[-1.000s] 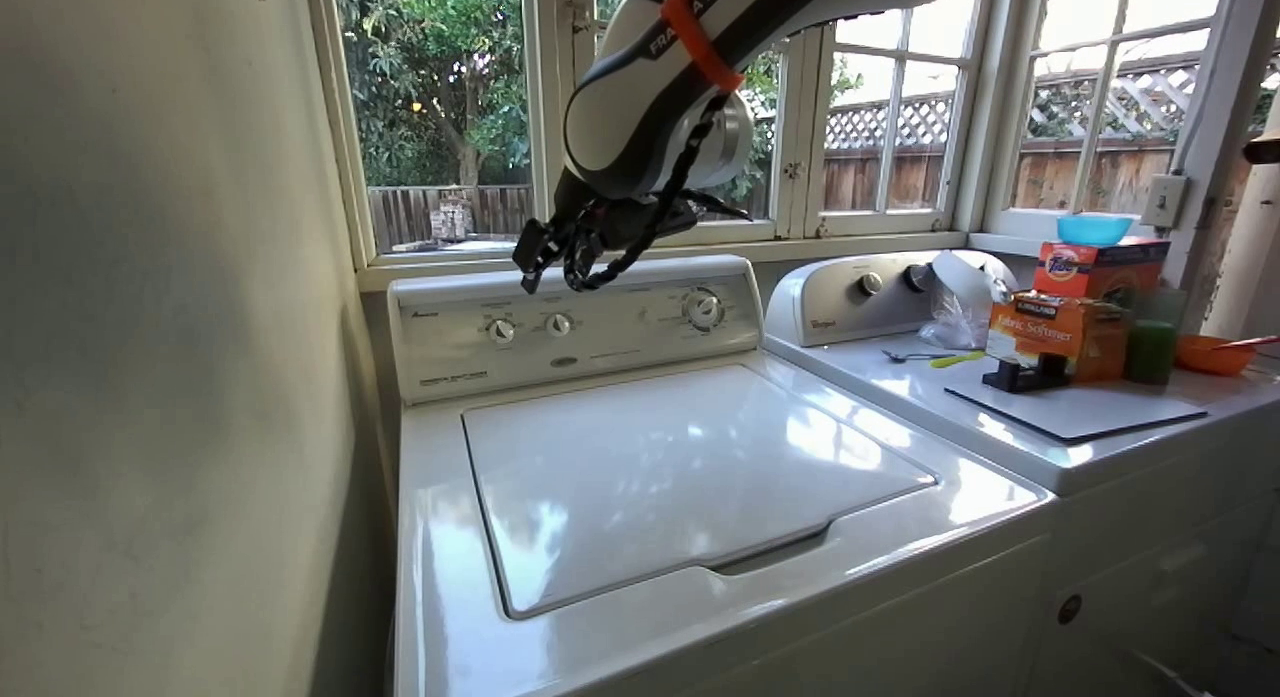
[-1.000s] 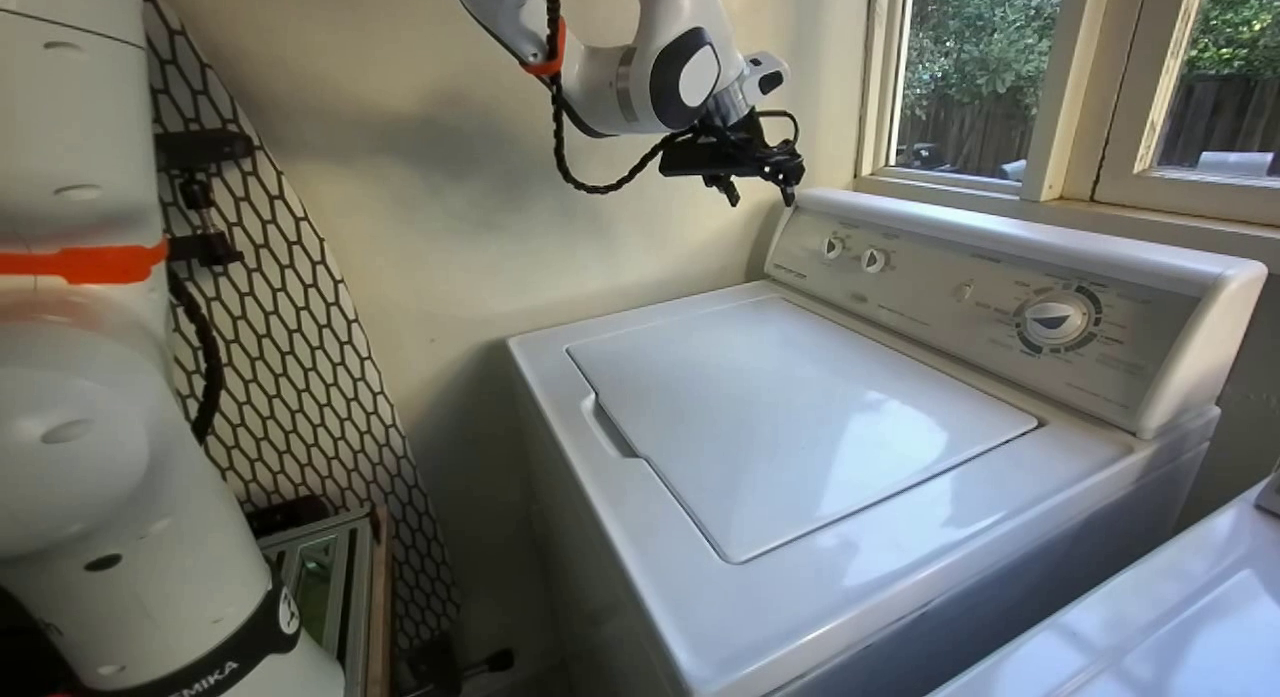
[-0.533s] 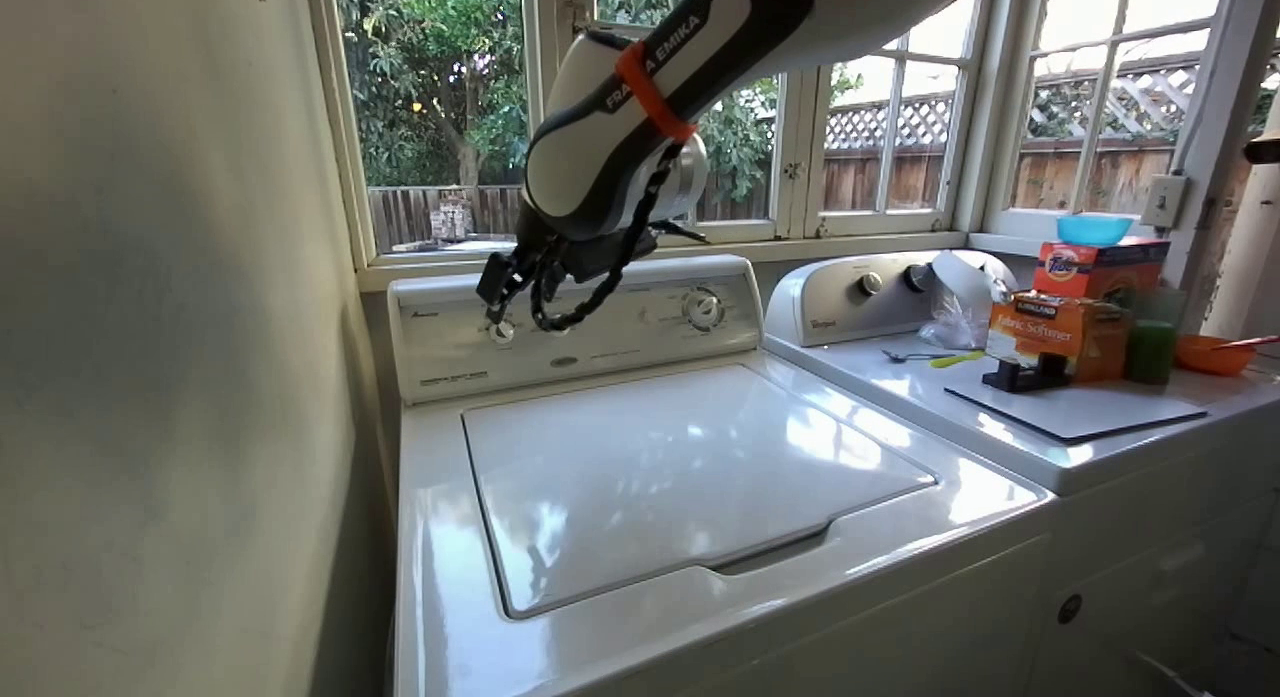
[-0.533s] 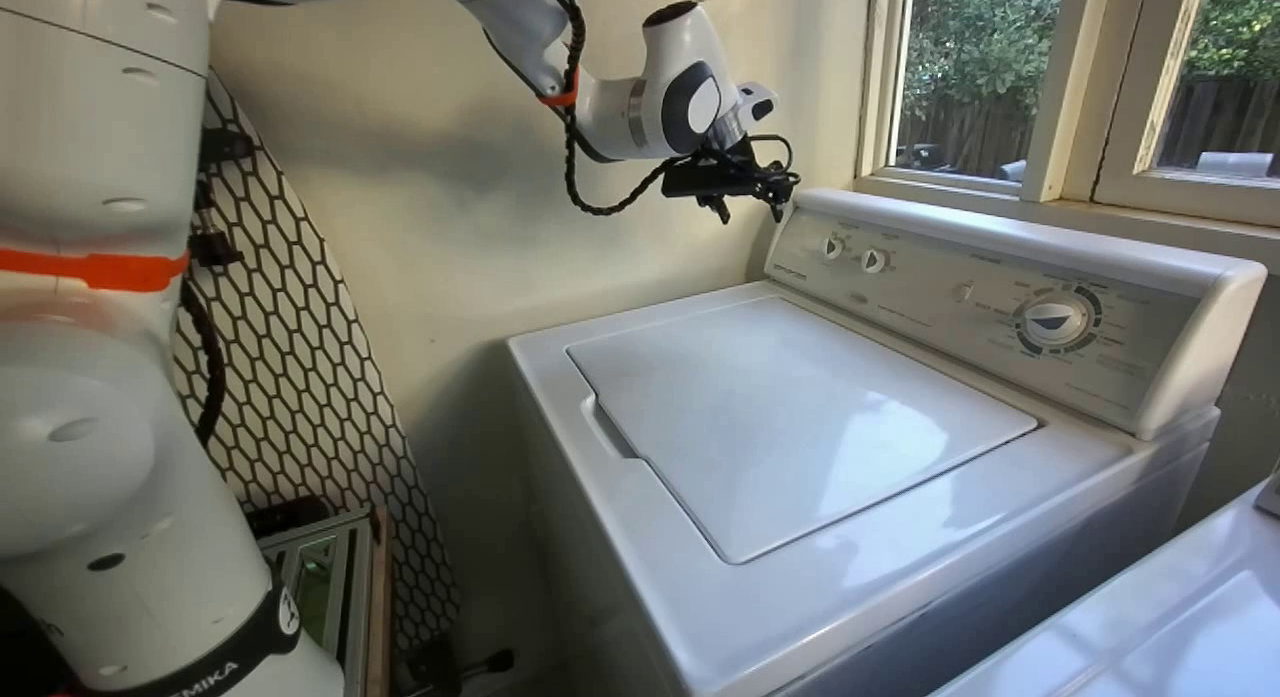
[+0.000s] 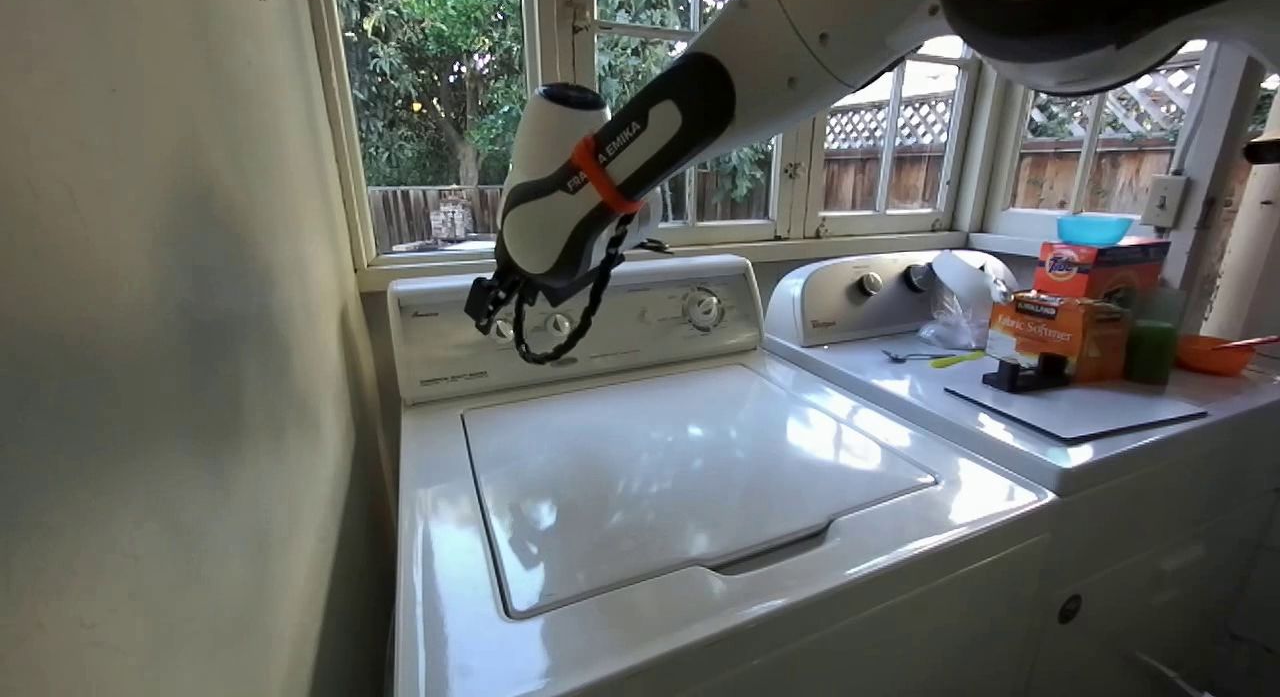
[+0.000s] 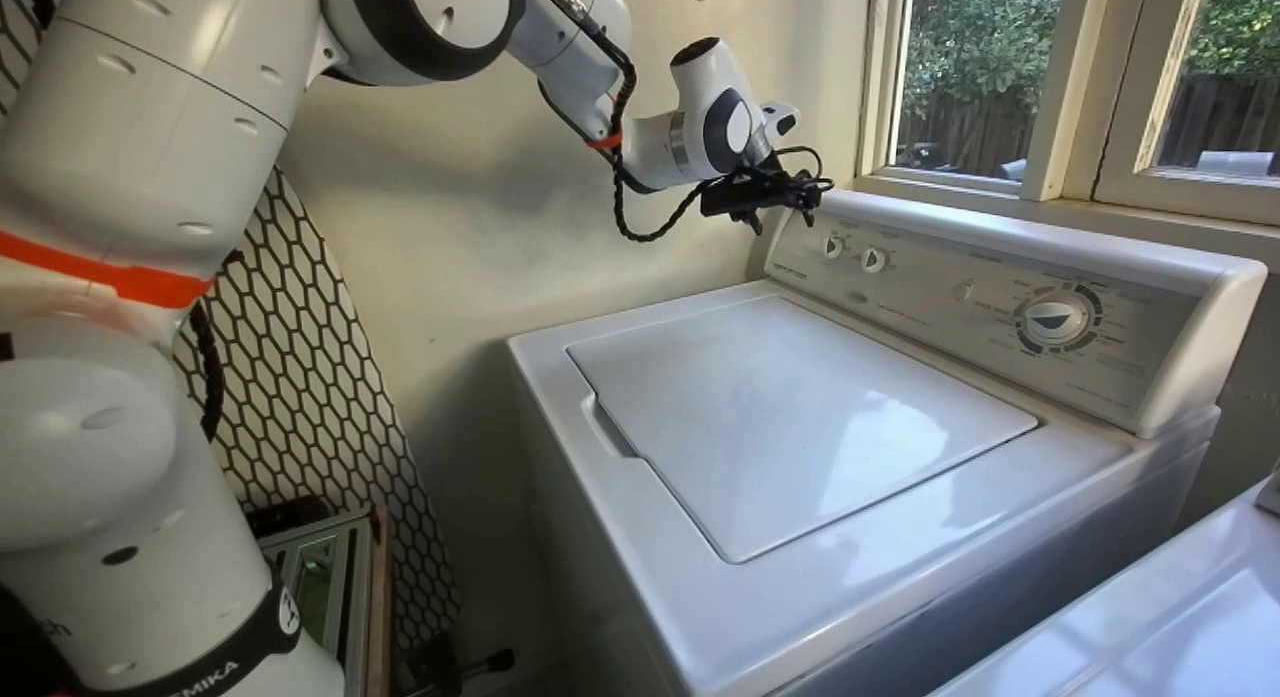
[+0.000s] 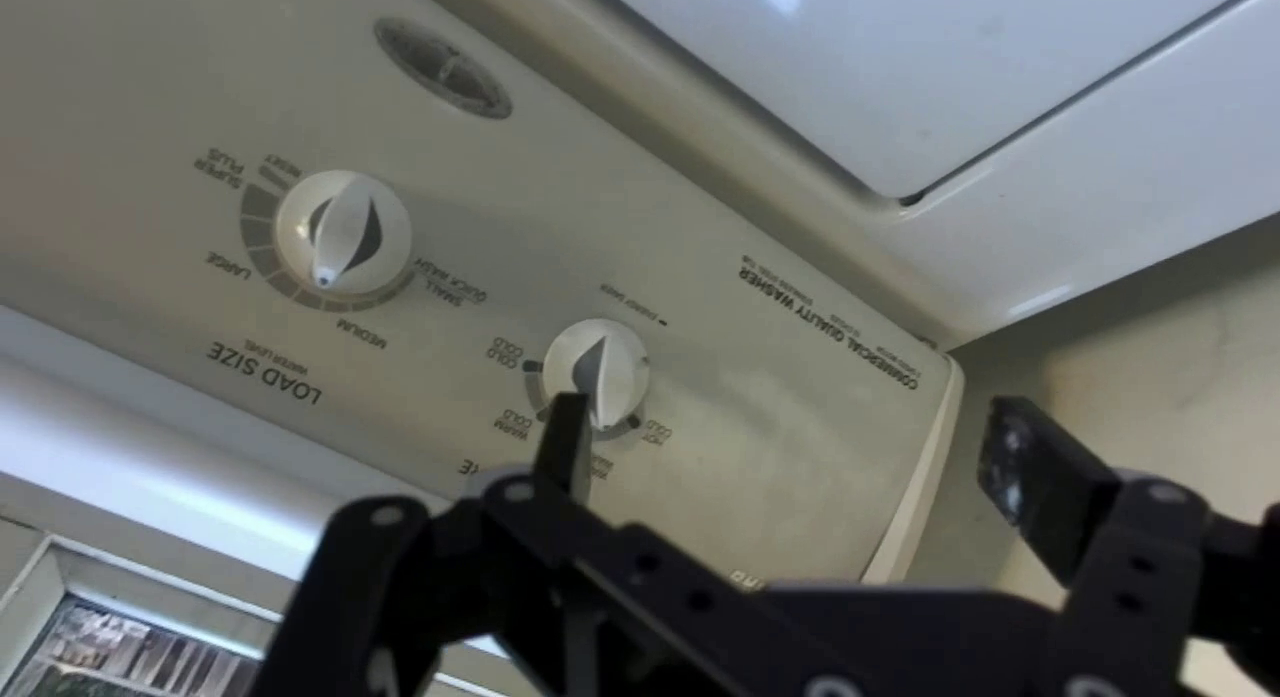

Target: Turn the knob on the far left to the right.

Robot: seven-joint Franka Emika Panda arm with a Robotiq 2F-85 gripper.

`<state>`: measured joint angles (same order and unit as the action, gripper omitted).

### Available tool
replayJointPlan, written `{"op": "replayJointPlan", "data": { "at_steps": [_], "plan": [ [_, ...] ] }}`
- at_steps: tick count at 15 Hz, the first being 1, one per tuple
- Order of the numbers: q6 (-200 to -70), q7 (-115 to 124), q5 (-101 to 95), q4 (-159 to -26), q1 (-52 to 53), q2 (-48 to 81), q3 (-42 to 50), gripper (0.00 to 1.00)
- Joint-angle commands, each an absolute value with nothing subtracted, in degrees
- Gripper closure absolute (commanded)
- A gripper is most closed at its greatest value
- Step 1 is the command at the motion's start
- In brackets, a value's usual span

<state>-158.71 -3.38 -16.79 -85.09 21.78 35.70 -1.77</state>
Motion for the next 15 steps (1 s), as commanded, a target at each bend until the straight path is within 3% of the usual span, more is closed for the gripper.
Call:
{"op": "replayJointPlan", "data": {
  "at_steps": [1,7,10,13,14,15],
  "plan": [
    [-156.3,0.8,-19.5,-76.7,24.3,41.3,1.9,0.0],
    [-156.9,4.8,-18.4,-69.8,25.6,47.0,3.8,0.02],
    [-156.7,7.6,-18.3,-67.1,26.6,49.0,5.5,0.23],
    [-156.4,10.0,-18.1,-65.4,27.1,50.5,6.9,0.35],
    [-156.5,10.8,-18.1,-65.1,27.4,50.8,7.4,0.28],
    [-156.4,11.4,-18.0,-64.6,27.5,51.2,7.7,0.26]
  ]
}}
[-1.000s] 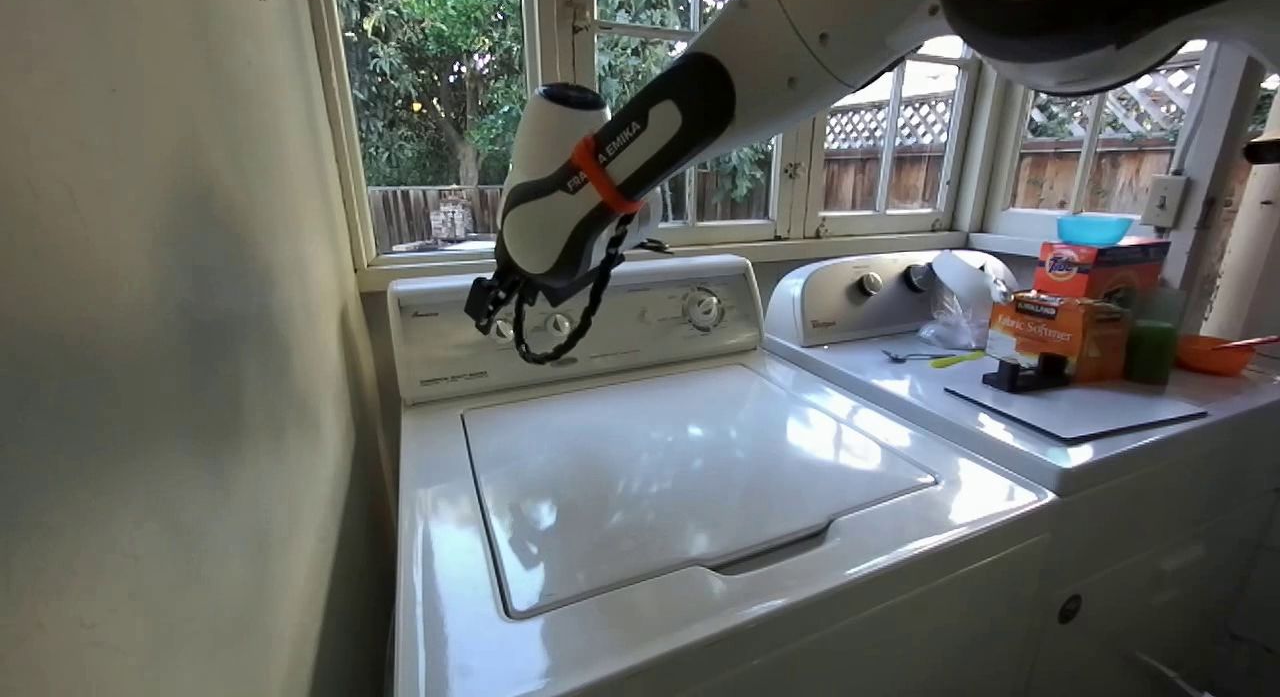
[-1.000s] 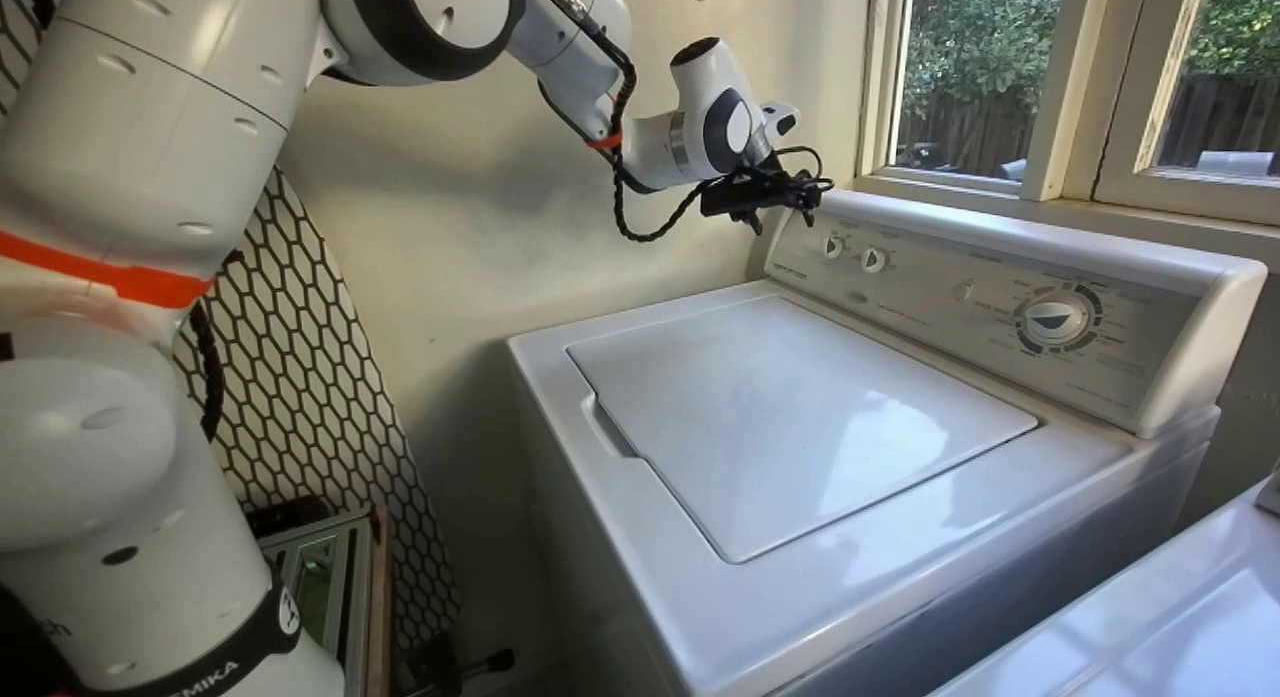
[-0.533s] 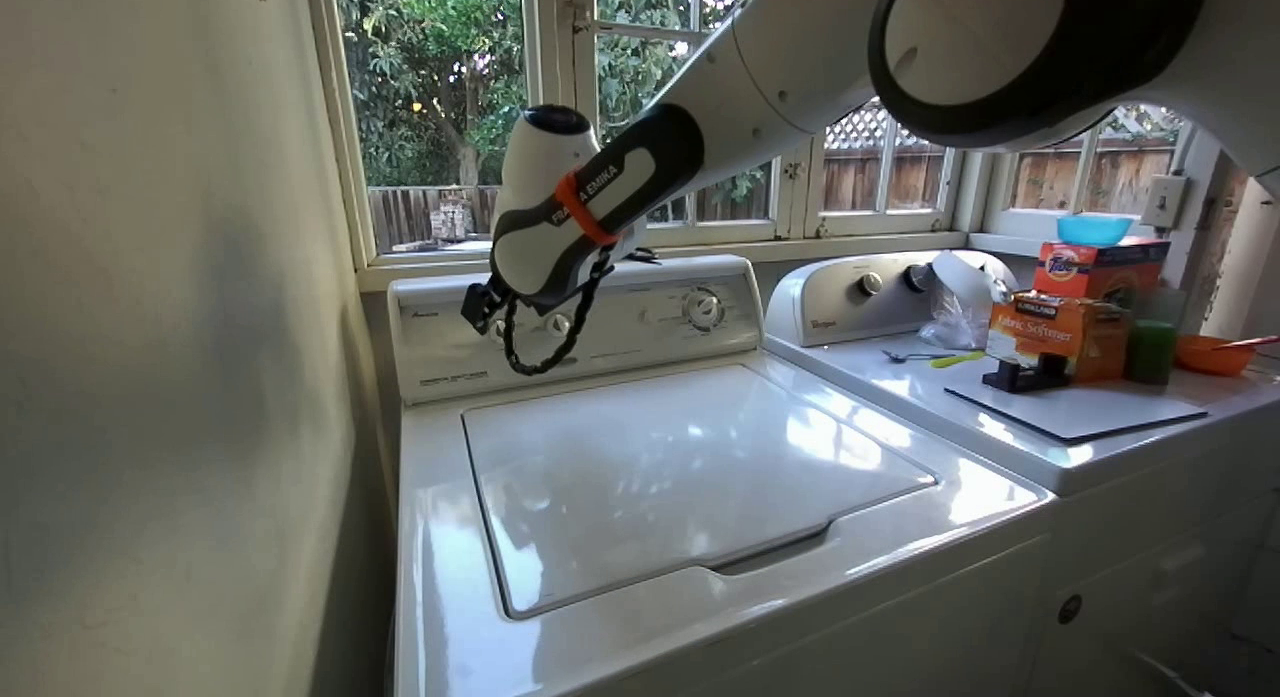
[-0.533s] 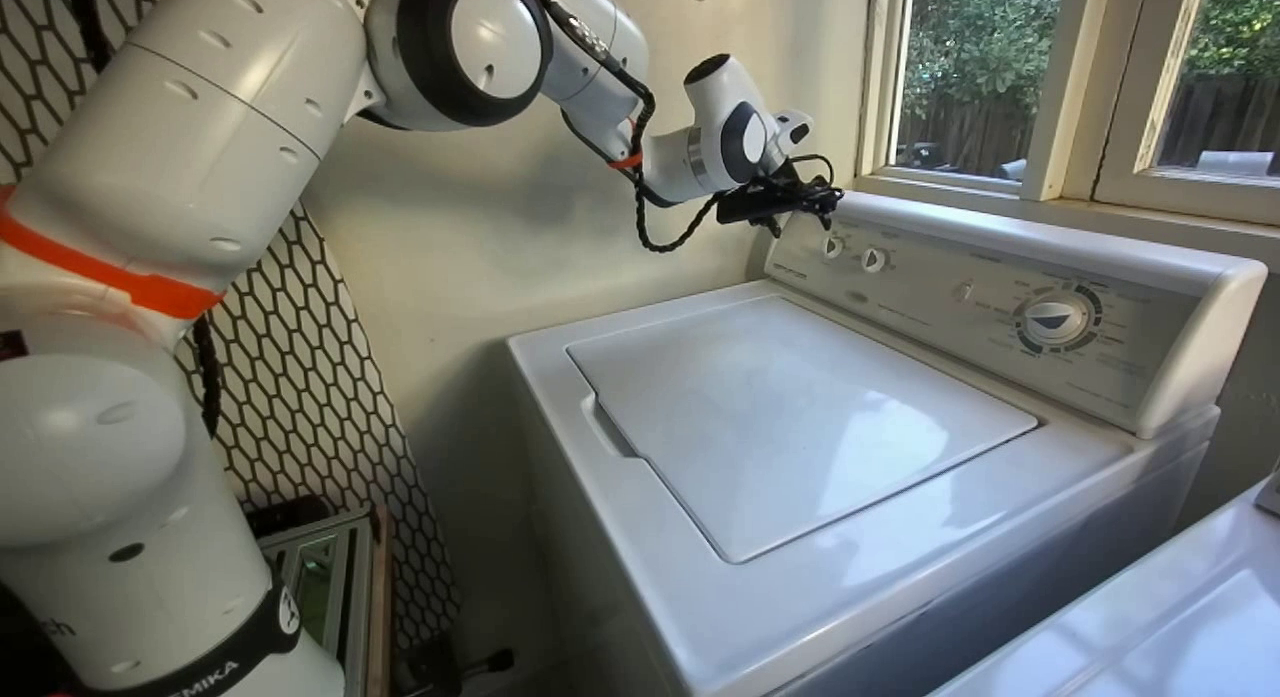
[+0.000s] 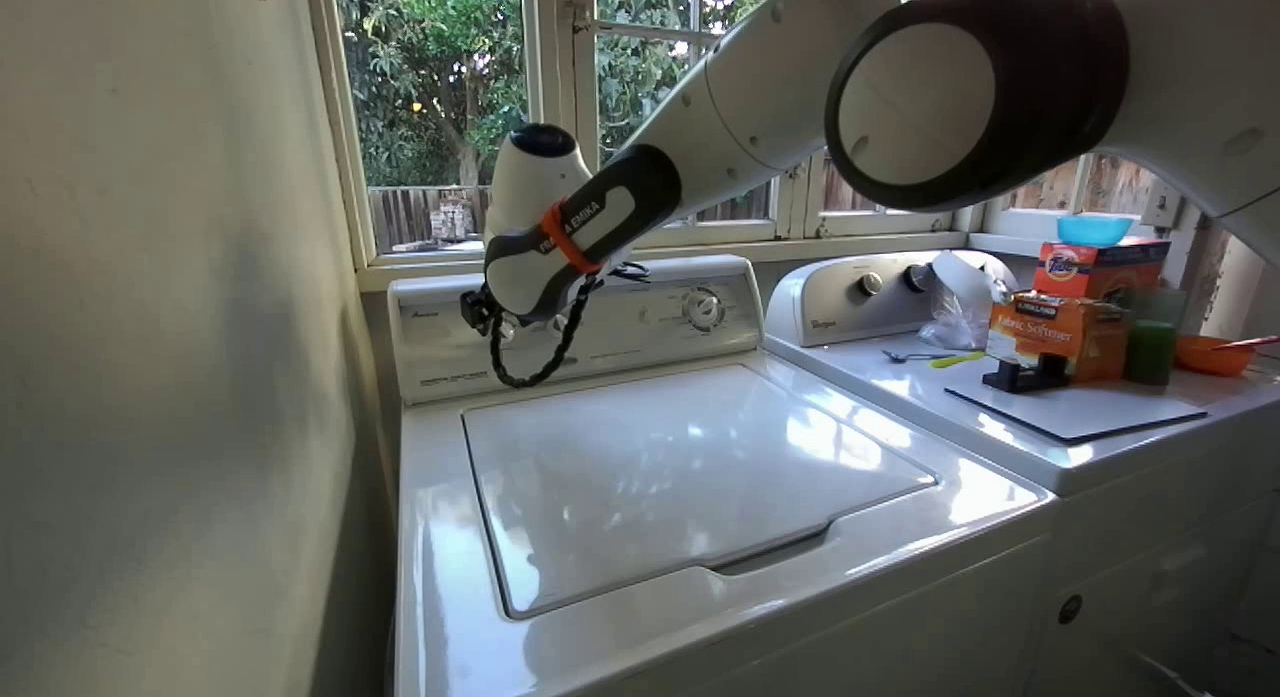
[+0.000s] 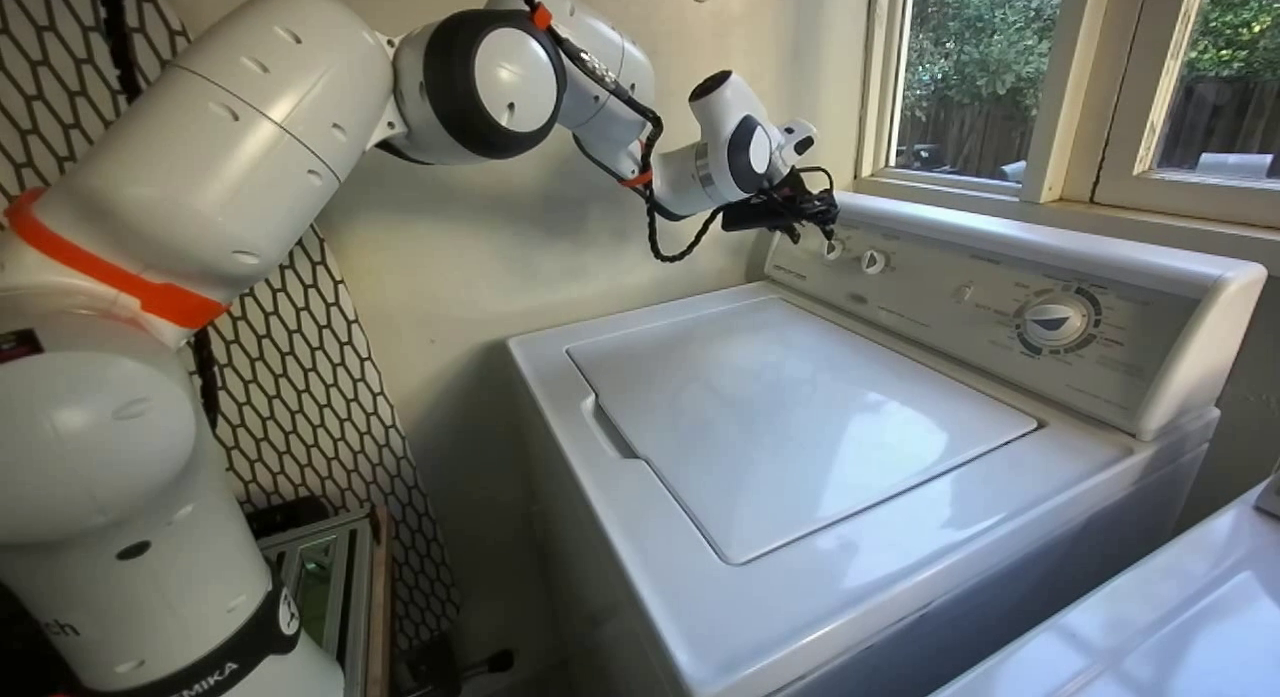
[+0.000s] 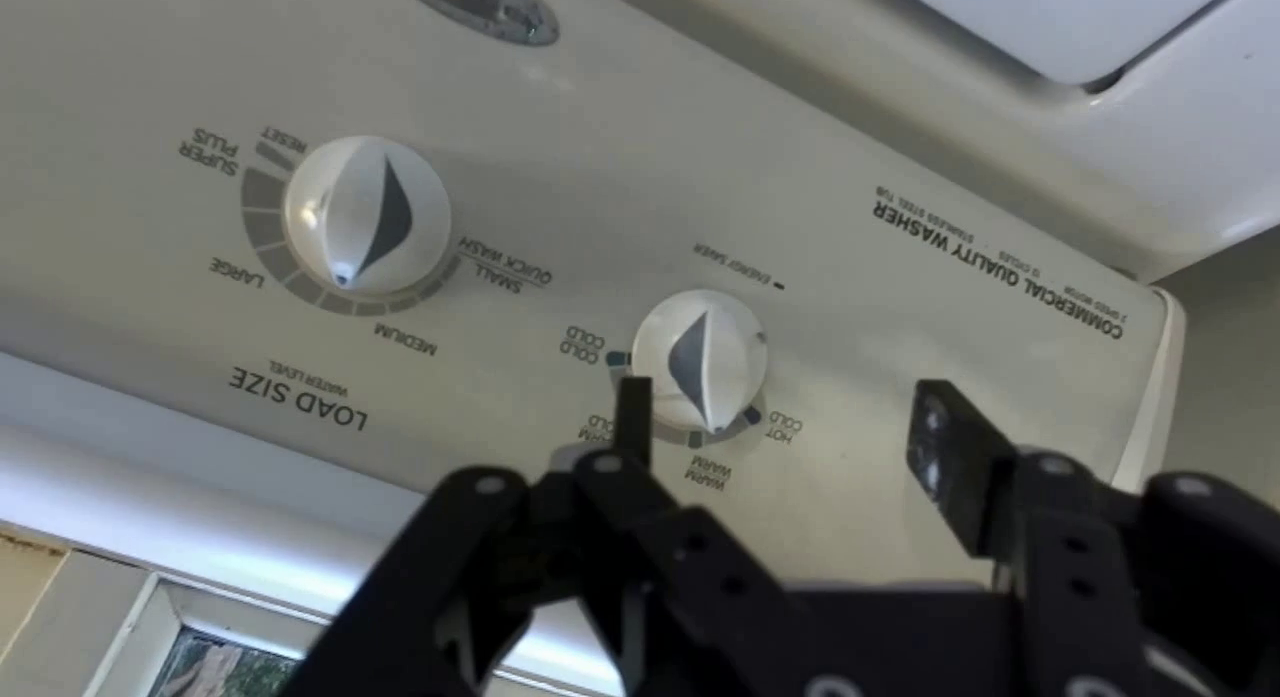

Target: Turn the knob on the far left to the right.

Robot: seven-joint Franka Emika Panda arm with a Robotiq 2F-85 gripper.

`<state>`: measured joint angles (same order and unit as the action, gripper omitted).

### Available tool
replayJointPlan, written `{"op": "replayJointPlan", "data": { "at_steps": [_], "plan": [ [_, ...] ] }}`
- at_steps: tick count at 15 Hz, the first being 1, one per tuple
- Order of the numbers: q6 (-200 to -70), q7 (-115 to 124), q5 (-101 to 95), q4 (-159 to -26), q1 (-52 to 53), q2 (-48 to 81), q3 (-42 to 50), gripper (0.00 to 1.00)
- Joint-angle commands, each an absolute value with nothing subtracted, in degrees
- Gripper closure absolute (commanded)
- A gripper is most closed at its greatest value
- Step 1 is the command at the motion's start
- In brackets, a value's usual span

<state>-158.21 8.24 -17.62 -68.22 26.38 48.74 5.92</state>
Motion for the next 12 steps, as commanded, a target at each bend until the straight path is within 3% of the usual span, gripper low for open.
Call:
{"op": "replayJointPlan", "data": {
  "at_steps": [1,4,6,12],
  "plan": [
    [-156.5,12.0,-18.1,-64.2,27.6,51.6,8.1,0.22],
    [-156.4,13.2,-17.9,-63.5,27.8,52.3,8.7,0.28],
    [-156.5,13.8,-17.7,-63.4,28.1,52.5,9.2,0.53],
    [-156.0,15.0,-18.0,-62.6,28.6,53.2,9.9,0.99]
  ]
}}
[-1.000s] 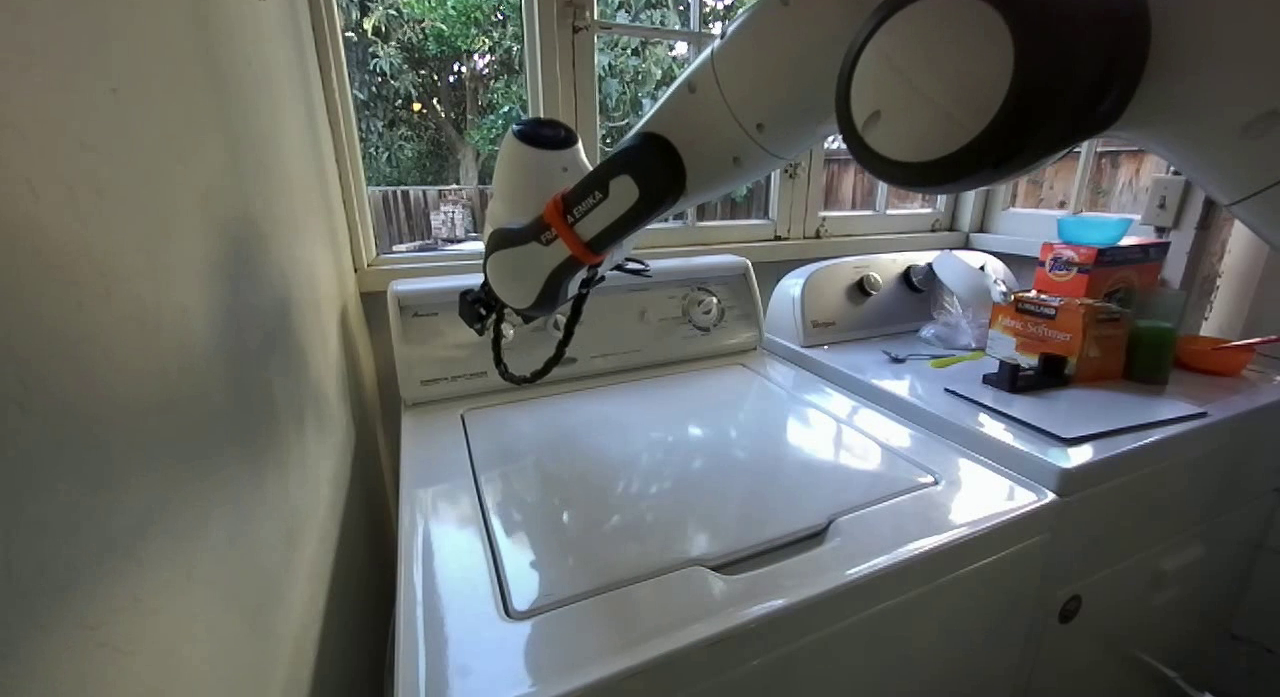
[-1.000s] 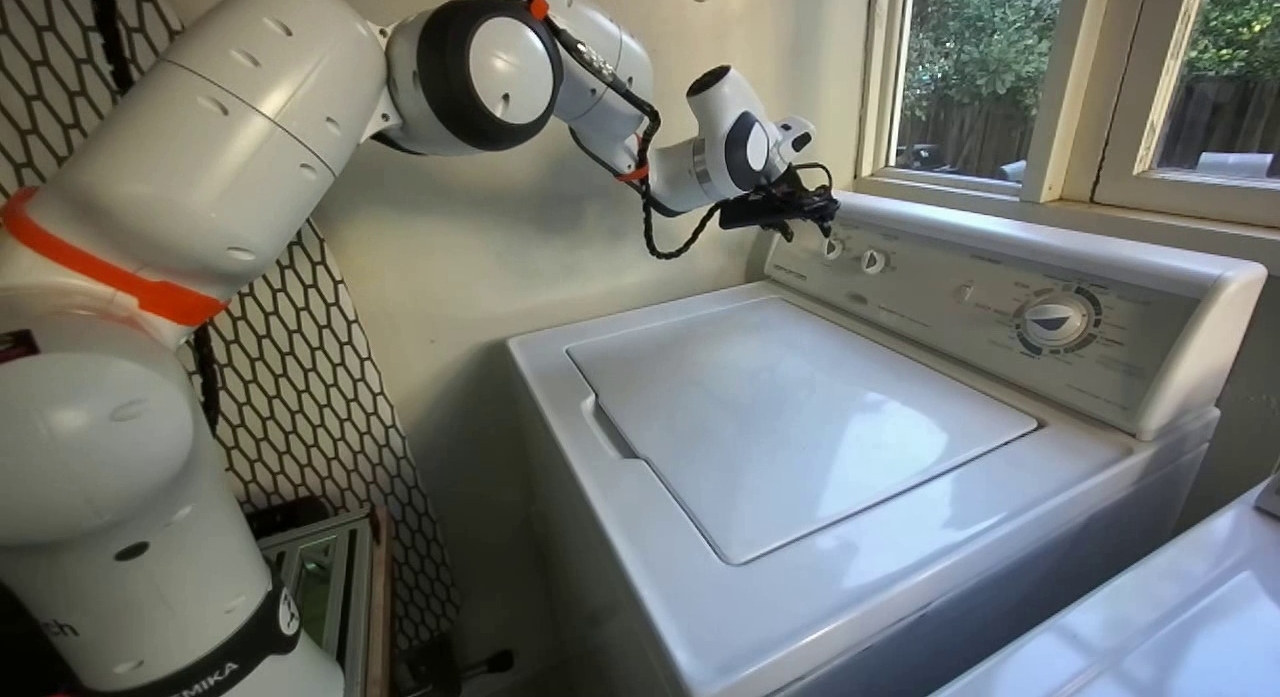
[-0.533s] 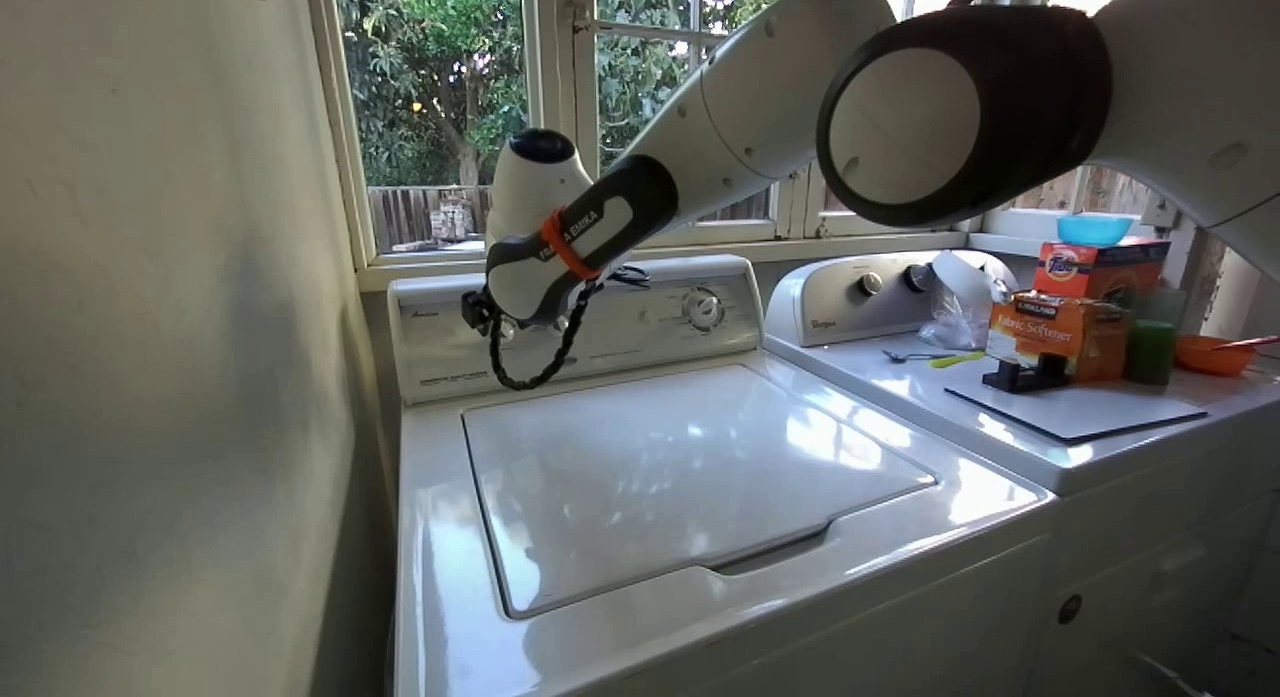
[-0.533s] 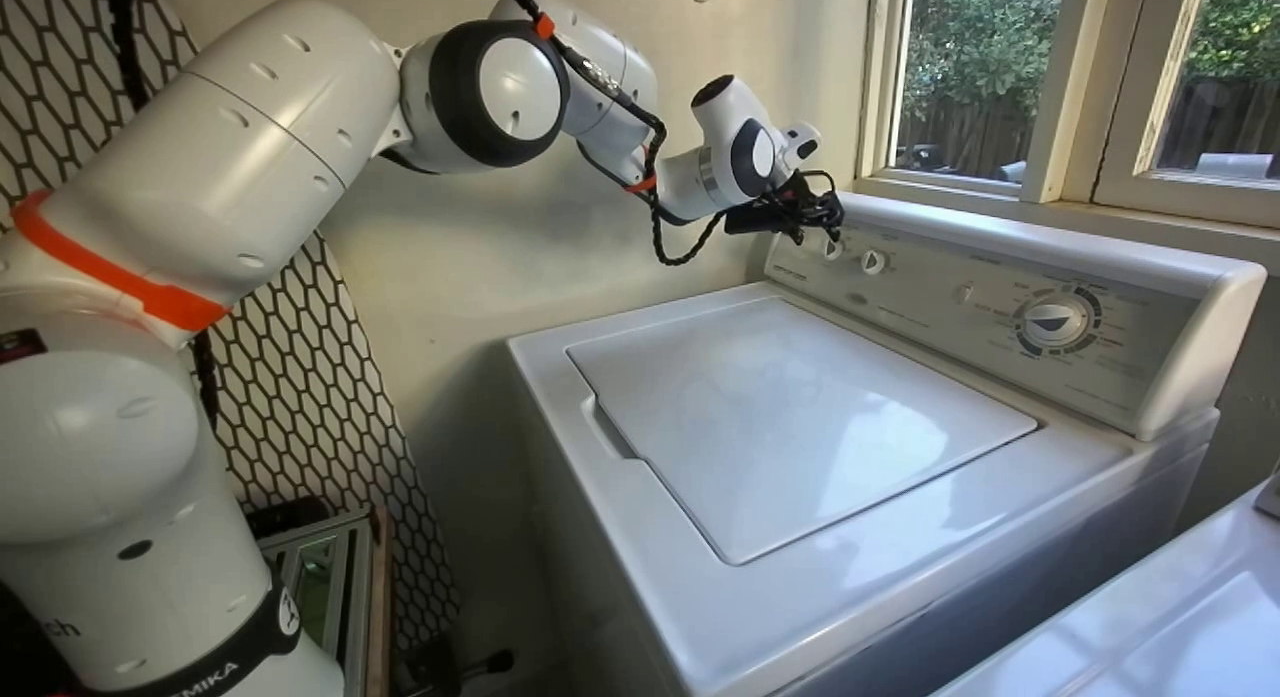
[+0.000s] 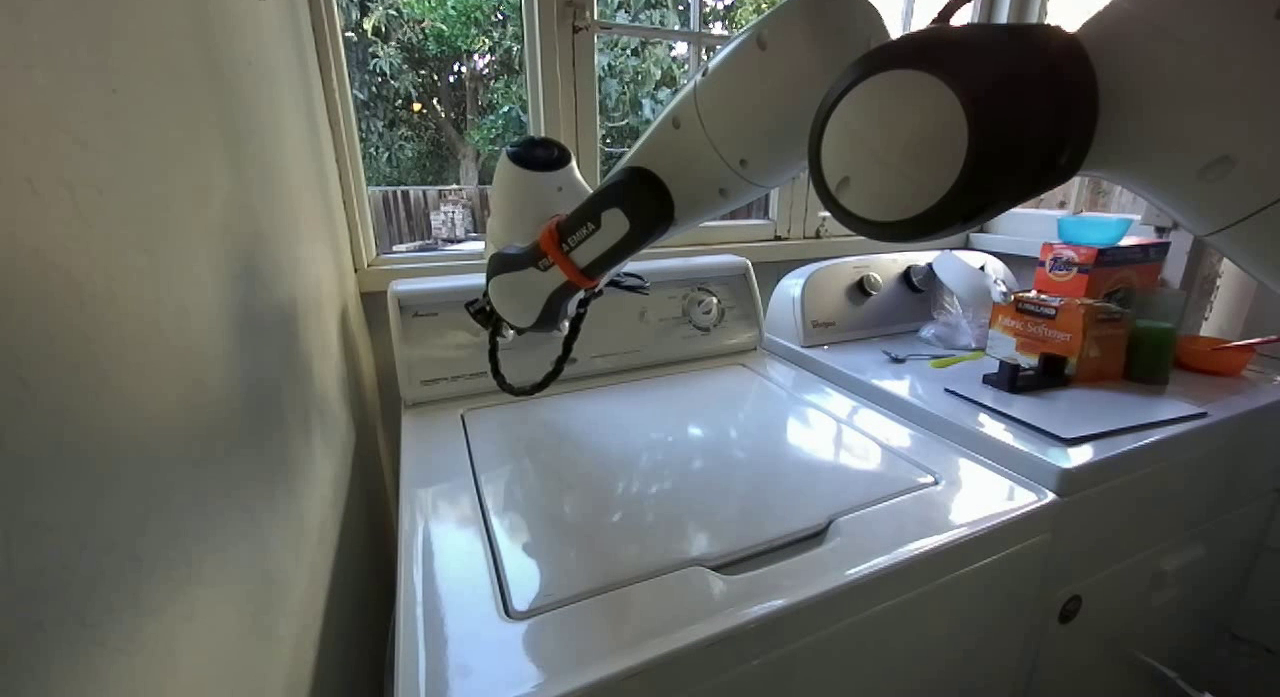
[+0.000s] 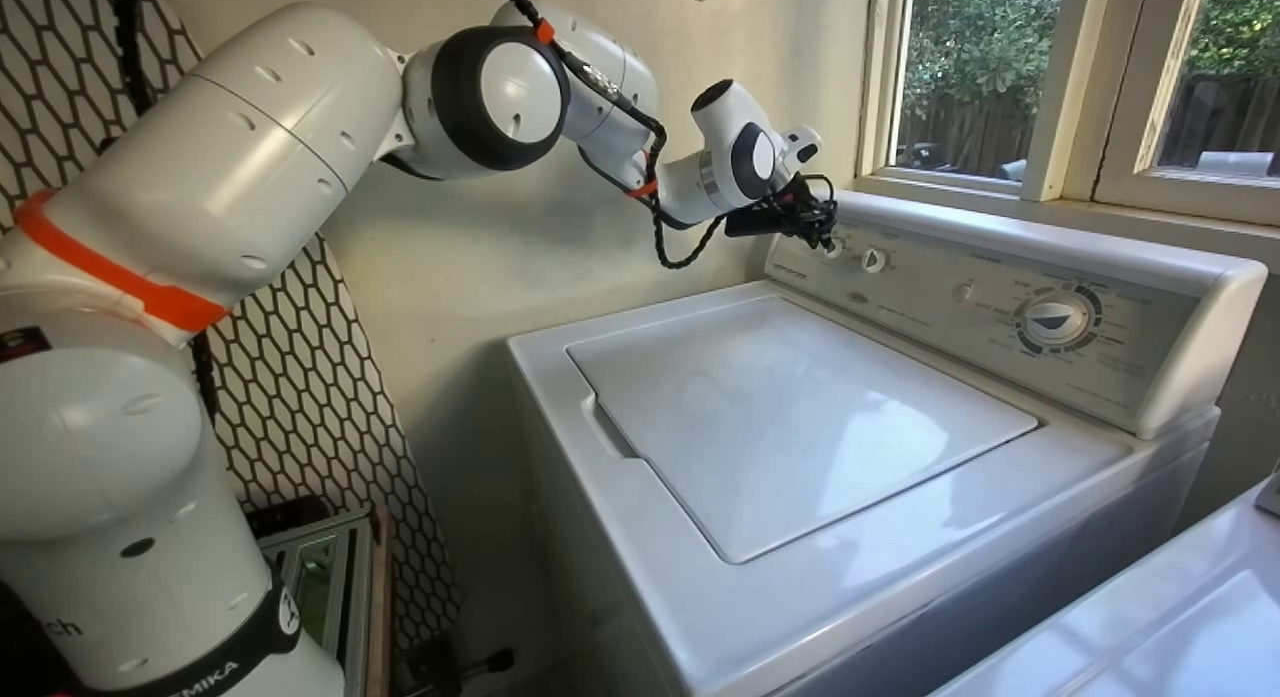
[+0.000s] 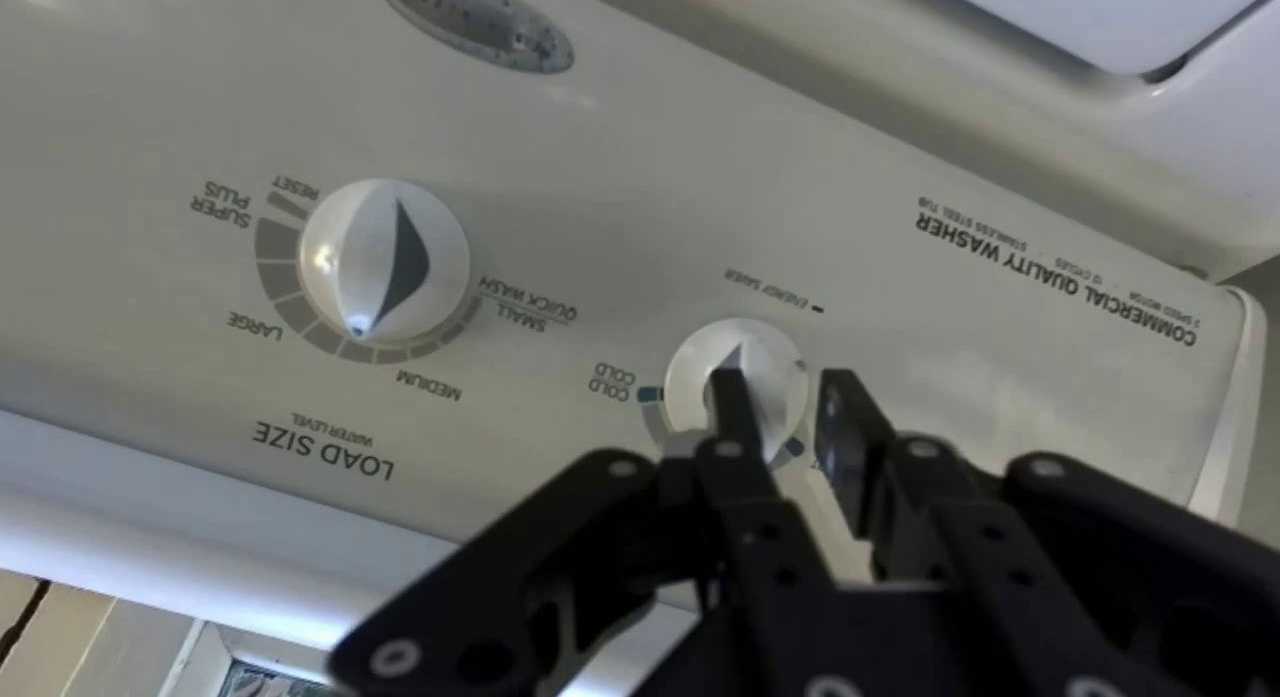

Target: Turn the knob on the far left to the right.

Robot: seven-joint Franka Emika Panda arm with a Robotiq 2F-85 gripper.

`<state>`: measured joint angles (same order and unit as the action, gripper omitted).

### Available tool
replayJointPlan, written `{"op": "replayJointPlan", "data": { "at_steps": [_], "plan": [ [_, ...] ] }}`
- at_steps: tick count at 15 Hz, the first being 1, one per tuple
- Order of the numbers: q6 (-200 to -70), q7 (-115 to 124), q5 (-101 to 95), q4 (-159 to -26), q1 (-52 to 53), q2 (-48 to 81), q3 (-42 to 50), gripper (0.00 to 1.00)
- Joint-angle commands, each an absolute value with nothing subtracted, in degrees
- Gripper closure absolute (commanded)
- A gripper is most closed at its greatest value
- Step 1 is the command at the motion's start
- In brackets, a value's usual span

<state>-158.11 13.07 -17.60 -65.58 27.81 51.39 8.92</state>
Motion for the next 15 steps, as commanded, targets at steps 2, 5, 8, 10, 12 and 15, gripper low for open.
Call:
{"op": "replayJointPlan", "data": {
  "at_steps": [2,5,8,10,12,15],
  "plan": [
    [-155.9,15.1,-17.7,-62.7,28.7,53.1,10.6,1.0],
    [-155.5,15.5,-17.0,-62.8,28.3,52.8,10.1,1.0],
    [-155.5,16.3,-16.9,-63.0,28.2,52.7,10.0,1.0],
    [-155.2,17.0,-17.0,-63.3,28.5,52.3,10.2,1.0],
    [-154.8,17.5,-17.2,-63.5,28.9,52.0,10.2,0.73],
    [-154.7,18.0,-17.4,-63.3,29.3,51.9,10.3,0.53]
  ]
}}
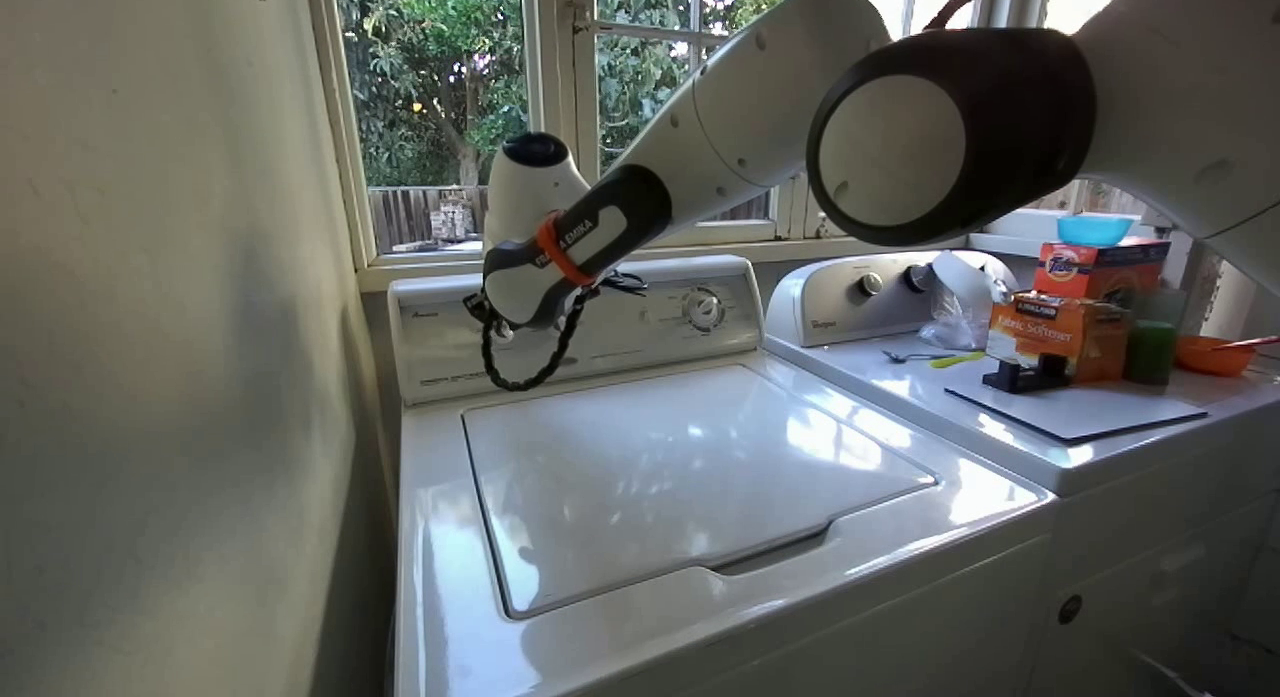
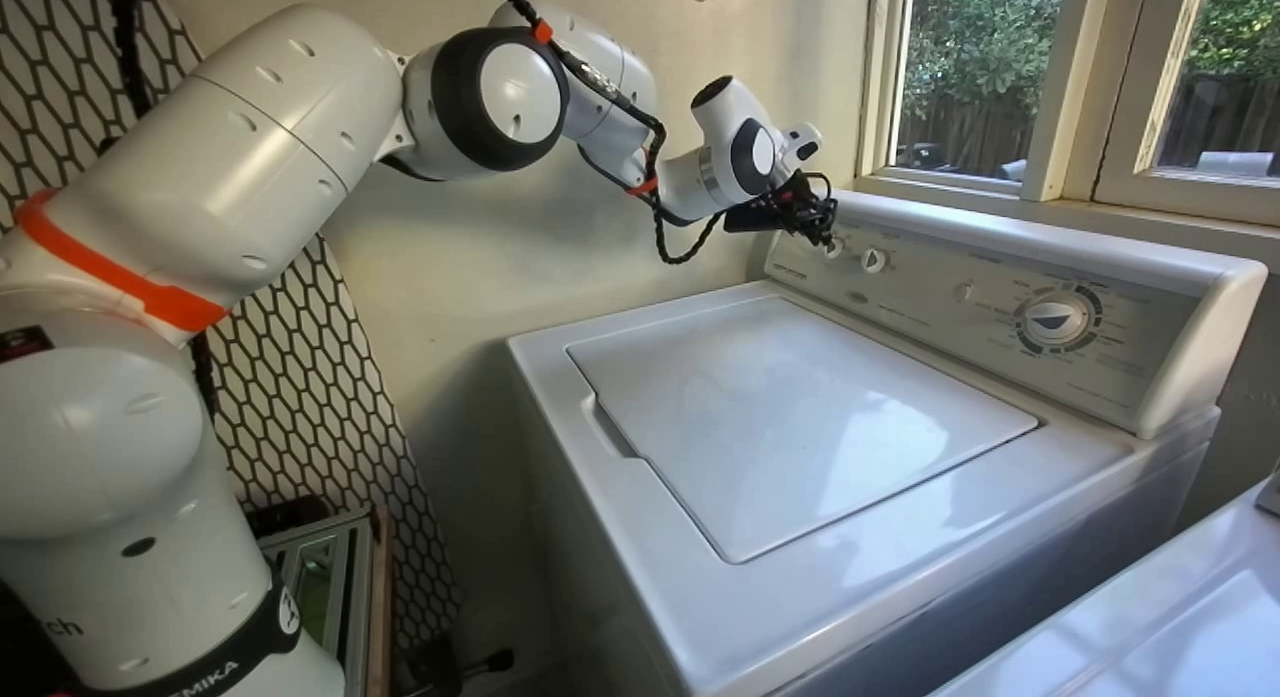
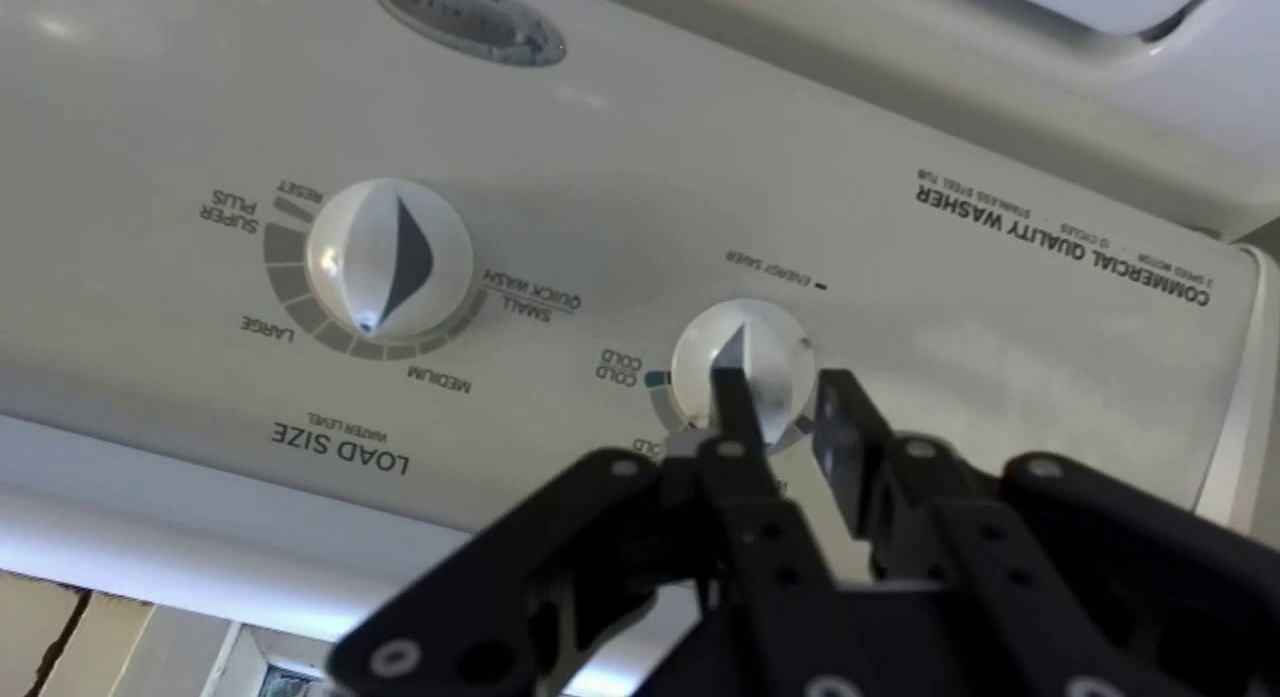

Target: Turn the knob on the far left to the right.

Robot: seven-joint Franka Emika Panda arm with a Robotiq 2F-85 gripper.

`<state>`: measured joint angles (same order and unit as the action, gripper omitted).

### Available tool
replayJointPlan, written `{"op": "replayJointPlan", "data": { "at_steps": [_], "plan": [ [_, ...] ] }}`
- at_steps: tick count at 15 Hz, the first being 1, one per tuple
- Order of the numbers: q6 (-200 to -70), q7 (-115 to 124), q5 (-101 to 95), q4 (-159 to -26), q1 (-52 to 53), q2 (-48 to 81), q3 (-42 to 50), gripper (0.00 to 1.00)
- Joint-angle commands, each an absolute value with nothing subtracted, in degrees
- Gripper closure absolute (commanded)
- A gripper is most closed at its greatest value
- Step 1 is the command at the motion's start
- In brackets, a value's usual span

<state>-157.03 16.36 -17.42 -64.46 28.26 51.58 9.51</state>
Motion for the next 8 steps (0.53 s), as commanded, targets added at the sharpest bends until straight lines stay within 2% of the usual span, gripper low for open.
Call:
{"op": "replayJointPlan", "data": {
  "at_steps": [1,6,8],
  "plan": [
    [-154.7,18.2,-17.7,-63.3,29.5,52.0,10.6,0.44],
    [-155.5,18.8,-18.0,-62.9,30.0,52.8,12.5,0.06],
    [-156.1,19.1,-18.2,-62.6,30.2,53.3,13.6,0.0]
  ]
}}
